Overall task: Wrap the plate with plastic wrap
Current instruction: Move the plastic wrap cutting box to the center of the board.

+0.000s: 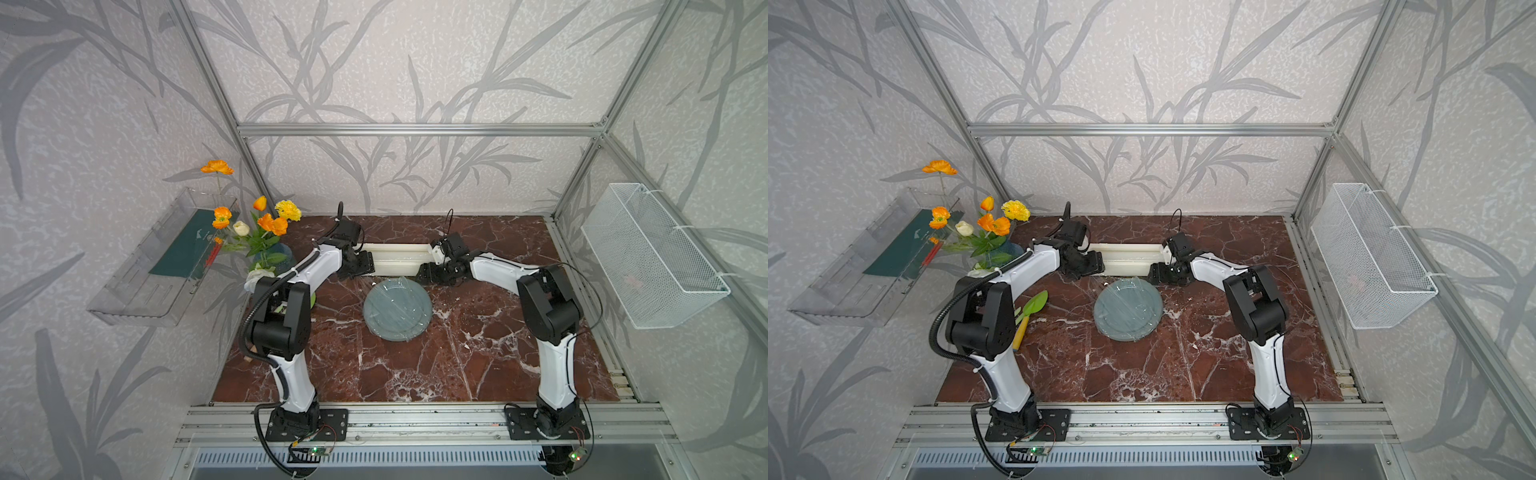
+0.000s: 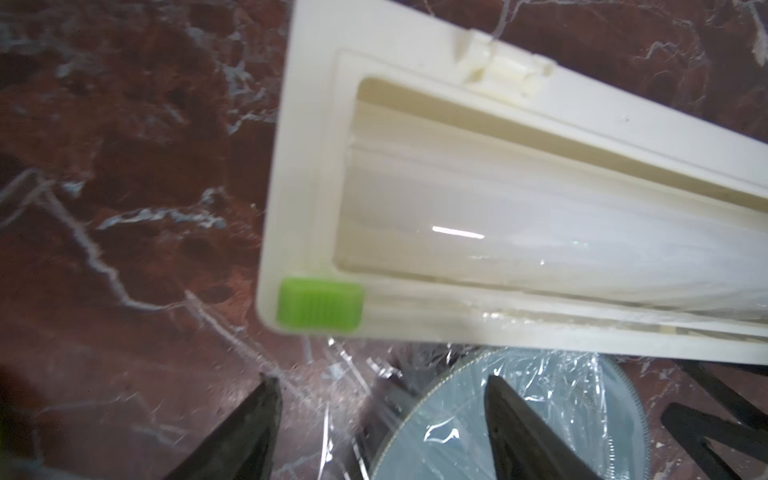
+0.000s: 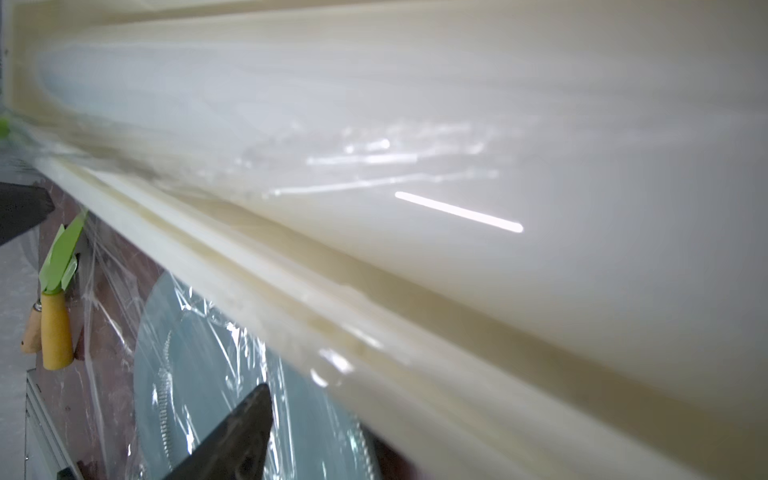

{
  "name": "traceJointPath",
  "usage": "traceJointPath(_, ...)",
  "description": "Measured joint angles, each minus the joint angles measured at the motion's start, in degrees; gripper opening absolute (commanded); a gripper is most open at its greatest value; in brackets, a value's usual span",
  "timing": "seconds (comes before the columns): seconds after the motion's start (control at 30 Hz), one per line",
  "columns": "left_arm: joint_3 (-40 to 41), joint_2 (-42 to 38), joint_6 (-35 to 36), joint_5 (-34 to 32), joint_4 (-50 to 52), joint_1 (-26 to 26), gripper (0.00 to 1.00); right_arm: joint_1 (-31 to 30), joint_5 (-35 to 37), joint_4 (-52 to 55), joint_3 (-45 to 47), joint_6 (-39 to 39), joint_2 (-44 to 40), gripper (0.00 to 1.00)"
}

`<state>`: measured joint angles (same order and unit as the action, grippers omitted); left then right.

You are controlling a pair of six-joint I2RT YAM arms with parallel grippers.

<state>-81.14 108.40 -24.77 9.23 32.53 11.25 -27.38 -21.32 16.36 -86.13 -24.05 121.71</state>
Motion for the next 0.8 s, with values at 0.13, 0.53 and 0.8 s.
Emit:
traceJointPath(0.13,-6.73,5.70,0.13,2.73,-0.26,-0.37,0.76,1.29,-0.35,0.96,-10.16,1.18,5.88,0.78)
traceJointPath(0.53,-3.76,1.92,1.16,1.09,0.57,-1.57,0.72,-0.15,-0.92,4.31,-5.88,7.06,0.33,0.61)
traceJointPath(0.8,4.66,-1.84,0.74,-0.55,0.85,-1.57,0.72,-7.63,3.13,6.32,-4.87,10.23,-1.01,0.55)
